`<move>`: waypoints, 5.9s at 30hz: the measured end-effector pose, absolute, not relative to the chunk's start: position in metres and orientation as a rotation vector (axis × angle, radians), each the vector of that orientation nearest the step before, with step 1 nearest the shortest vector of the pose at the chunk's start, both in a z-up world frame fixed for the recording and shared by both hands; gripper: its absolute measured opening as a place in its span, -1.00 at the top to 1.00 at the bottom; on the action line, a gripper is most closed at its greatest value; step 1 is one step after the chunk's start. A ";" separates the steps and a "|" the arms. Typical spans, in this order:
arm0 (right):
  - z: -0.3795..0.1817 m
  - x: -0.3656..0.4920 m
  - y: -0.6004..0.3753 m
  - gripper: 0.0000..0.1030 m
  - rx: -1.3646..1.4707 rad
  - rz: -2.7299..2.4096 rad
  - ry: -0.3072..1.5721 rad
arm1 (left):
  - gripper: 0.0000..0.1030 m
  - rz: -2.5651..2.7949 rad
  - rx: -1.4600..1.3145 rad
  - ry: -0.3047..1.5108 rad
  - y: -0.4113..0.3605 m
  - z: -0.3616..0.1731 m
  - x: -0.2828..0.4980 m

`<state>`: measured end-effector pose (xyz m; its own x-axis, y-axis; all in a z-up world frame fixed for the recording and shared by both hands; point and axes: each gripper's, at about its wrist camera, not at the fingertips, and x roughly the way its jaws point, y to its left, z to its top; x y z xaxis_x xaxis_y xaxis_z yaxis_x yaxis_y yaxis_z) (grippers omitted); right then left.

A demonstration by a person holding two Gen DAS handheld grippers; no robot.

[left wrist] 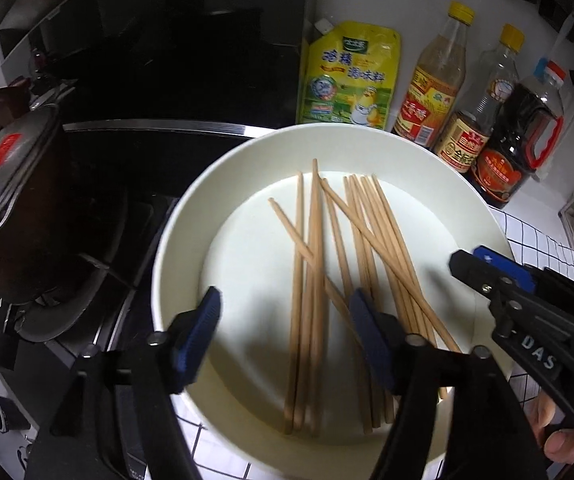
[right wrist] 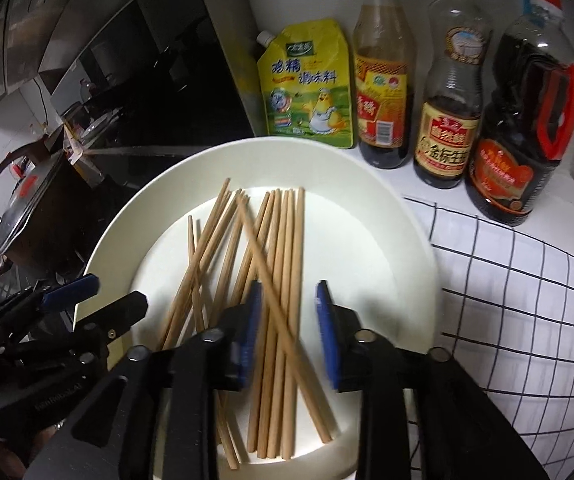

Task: Organize utensils

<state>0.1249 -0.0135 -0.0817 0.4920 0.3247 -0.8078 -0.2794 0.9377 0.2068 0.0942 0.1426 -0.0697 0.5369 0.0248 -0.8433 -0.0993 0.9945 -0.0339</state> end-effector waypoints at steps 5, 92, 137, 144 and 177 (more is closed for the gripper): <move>-0.076 0.115 -0.017 0.28 0.048 0.359 0.995 | -0.55 0.096 -0.100 0.989 0.147 -0.061 0.087; -0.017 0.058 -0.027 -0.09 -0.008 0.354 0.935 | -0.87 0.216 -0.101 0.953 0.148 -0.010 0.037; -0.011 0.052 -0.031 -0.09 -0.008 0.356 0.926 | -0.87 0.227 -0.096 0.955 0.146 -0.006 0.027; -0.009 0.049 -0.036 -0.09 -0.004 0.351 0.922 | -0.87 0.221 -0.089 0.955 0.140 -0.005 0.024; -0.014 0.006 -0.151 -0.13 0.077 0.166 0.916 | -0.87 0.085 -0.012 0.963 0.040 -0.008 0.013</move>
<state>0.0060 -0.1514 -0.0135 0.5971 0.1757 -0.7827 -0.1101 0.9844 0.1370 0.0128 0.0404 -0.0079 0.5683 0.0669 -0.8201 -0.0778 0.9966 0.0274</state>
